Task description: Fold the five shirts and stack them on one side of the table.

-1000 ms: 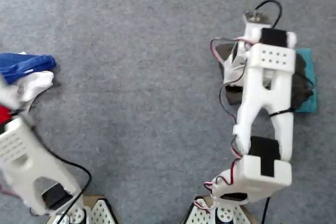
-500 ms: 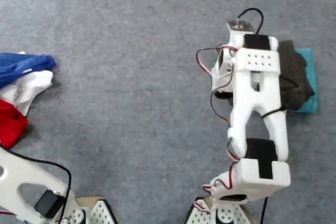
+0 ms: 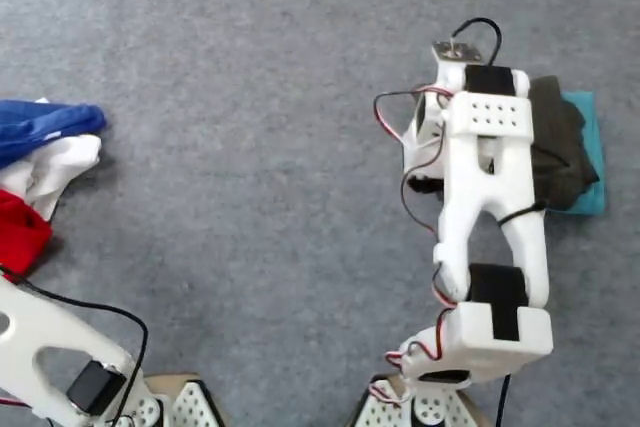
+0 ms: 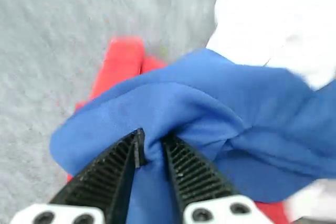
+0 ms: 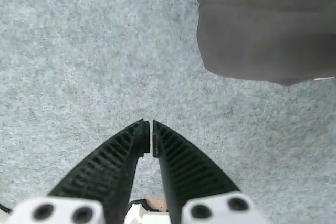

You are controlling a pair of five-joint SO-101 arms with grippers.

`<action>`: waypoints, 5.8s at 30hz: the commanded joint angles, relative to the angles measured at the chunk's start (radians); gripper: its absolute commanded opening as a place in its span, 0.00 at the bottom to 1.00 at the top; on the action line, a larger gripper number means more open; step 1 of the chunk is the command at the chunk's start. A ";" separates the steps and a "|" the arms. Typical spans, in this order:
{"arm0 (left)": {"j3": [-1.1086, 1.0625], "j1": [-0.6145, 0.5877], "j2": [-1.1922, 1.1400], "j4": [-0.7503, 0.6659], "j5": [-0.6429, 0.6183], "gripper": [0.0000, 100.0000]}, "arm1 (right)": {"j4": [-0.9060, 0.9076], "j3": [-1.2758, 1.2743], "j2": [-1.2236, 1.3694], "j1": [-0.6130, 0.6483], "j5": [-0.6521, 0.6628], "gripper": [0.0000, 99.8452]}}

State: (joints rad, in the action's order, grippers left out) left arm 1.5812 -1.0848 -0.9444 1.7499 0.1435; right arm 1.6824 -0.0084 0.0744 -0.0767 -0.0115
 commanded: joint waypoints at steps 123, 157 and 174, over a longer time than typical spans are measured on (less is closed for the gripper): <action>-2.637 0.578 2.205 -0.572 0.285 0.15 | -0.106 -0.117 -0.222 0.281 0.345 0.01; -2.915 0.085 2.208 -0.572 0.281 0.14 | -0.155 0.292 0.334 0.802 0.347 0.35; -2.905 0.094 2.214 -0.575 0.287 0.14 | 0.011 0.662 0.588 0.821 0.258 0.01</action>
State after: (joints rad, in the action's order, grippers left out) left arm -1.3449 -0.9912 1.2589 1.1884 0.4319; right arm 1.5996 0.5086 0.6774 0.7411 0.2616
